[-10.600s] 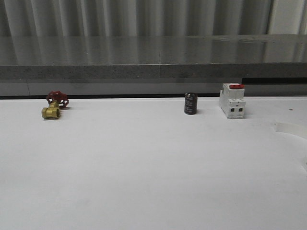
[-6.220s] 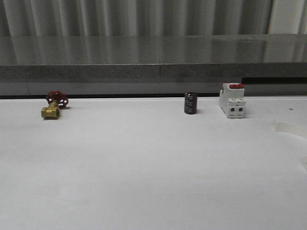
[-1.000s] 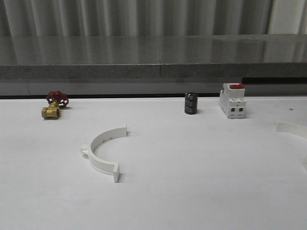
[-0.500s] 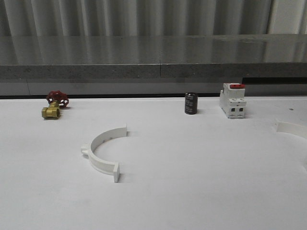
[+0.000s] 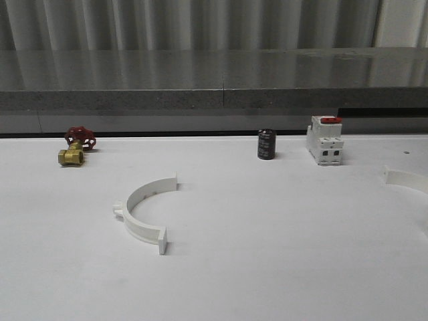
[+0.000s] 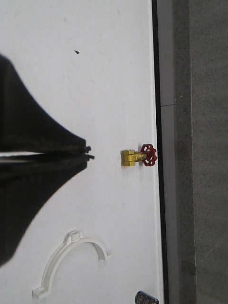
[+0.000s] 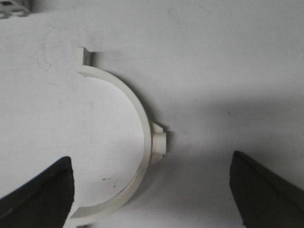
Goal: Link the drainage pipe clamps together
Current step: 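Grasp the second white clamp half with the right gripper and lift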
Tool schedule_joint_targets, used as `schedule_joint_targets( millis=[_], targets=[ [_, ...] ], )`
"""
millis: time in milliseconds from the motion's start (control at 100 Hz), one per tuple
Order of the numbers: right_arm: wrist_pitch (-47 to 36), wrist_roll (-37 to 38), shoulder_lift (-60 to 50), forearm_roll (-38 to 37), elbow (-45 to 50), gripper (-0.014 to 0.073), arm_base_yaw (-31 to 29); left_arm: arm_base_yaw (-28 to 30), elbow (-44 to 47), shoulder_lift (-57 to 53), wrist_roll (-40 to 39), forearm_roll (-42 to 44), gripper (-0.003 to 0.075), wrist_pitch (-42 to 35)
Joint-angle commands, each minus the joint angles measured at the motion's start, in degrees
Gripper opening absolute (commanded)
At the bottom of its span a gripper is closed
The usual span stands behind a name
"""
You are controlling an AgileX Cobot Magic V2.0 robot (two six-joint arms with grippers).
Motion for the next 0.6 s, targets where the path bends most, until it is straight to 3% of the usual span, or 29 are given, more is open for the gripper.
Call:
schedule_joint_targets(
  millis=[0,280,590],
  targets=[
    [-3.7,-0.8,1.1,-1.0,-2.8,0.0654,-0.4,0.2,-1.7,0.2,0.0,0.6,-0.0020,-4.3],
    [-4.6,-0.8,8.2,-1.2,-4.7,0.0649,-0.4,0.2,-1.7,0.2,0.0,0.6,-0.0020,-4.3],
    [-4.4,-0.8,10.9,-1.2,-4.7,0.0505,-0.4,0.2,-1.7,0.2,0.0,0.6,-0.0020,-4.3]
  ],
)
